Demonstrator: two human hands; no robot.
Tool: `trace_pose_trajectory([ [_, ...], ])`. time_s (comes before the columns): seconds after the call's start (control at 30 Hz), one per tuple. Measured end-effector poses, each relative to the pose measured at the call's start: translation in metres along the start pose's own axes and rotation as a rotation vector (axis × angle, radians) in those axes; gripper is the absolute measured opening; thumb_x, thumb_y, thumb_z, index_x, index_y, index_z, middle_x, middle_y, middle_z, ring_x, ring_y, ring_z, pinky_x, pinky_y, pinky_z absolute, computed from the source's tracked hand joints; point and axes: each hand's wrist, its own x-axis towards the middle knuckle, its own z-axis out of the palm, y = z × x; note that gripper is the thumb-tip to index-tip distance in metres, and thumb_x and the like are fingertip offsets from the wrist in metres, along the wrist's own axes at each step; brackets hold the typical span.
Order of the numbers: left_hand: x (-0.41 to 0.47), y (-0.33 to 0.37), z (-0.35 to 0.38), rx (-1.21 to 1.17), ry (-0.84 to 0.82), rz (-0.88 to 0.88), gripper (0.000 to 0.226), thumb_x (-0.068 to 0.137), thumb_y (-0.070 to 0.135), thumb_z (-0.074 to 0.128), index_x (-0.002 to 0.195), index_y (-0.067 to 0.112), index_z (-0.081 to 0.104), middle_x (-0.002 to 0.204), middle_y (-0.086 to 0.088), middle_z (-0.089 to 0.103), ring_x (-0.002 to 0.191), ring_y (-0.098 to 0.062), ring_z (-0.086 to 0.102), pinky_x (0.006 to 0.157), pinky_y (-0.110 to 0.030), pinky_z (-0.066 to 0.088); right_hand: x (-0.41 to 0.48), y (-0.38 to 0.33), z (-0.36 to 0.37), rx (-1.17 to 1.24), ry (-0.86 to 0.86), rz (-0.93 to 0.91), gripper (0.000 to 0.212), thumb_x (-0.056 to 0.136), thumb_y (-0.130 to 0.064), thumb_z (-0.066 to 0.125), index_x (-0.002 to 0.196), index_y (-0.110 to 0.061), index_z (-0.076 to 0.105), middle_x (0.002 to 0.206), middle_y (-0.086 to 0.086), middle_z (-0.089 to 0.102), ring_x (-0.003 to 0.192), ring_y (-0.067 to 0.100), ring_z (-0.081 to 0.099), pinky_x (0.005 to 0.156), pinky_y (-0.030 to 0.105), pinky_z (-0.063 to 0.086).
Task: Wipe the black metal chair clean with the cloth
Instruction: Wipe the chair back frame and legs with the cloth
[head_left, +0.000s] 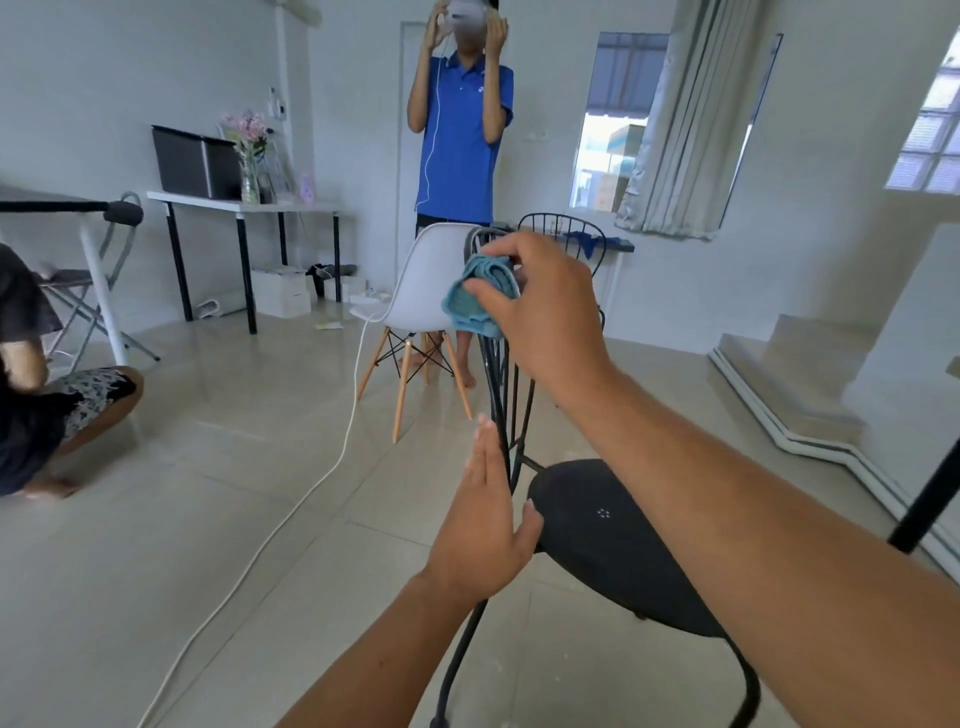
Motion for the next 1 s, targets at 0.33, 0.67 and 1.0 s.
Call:
trace_pose_trajectory([
  [0.33, 0.027, 0.032, -0.058, 0.048, 0.097, 0.122, 0.105, 0.103, 0.035, 0.056, 0.167, 0.021, -0.027, 0.179, 0.004, -0.022, 0.164, -0.011, -0.017, 0.135, -0.042, 0.011, 0.022, 0.005, -0.011, 0.013, -0.164, 0.025, 0.031, 0.09, -0.038, 0.087, 0.115, -0.022, 0.075, 0.105, -0.009, 0.075, 0.093, 0.005, 0.072, 0.08, 0.028, 0.064],
  [0.67, 0.033, 0.033, -0.092, 0.215, -0.001, 0.147, 0.101, 0.105, 0.039, 0.051, 0.167, 0.013, -0.024, 0.171, 0.001, -0.037, 0.161, -0.013, -0.03, 0.133, -0.033, -0.002, 0.032, -0.002, -0.002, -0.005, -0.15, -0.016, 0.026, 0.092, -0.037, 0.084, 0.108, -0.02, 0.072, 0.105, -0.006, 0.069, 0.089, 0.006, 0.067, 0.07, 0.018, 0.059],
  [1.0, 0.057, -0.005, -0.184, 0.361, -0.048, 0.092, 0.079, 0.111, 0.051, 0.028, 0.172, 0.015, -0.008, 0.18, 0.001, -0.01, 0.164, -0.012, -0.016, 0.135, -0.038, 0.004, -0.029, 0.006, 0.0, 0.181, -0.126, 0.113, 0.03, 0.095, -0.037, 0.08, 0.118, -0.019, 0.071, 0.106, -0.008, 0.071, 0.085, -0.001, 0.07, 0.061, 0.008, 0.055],
])
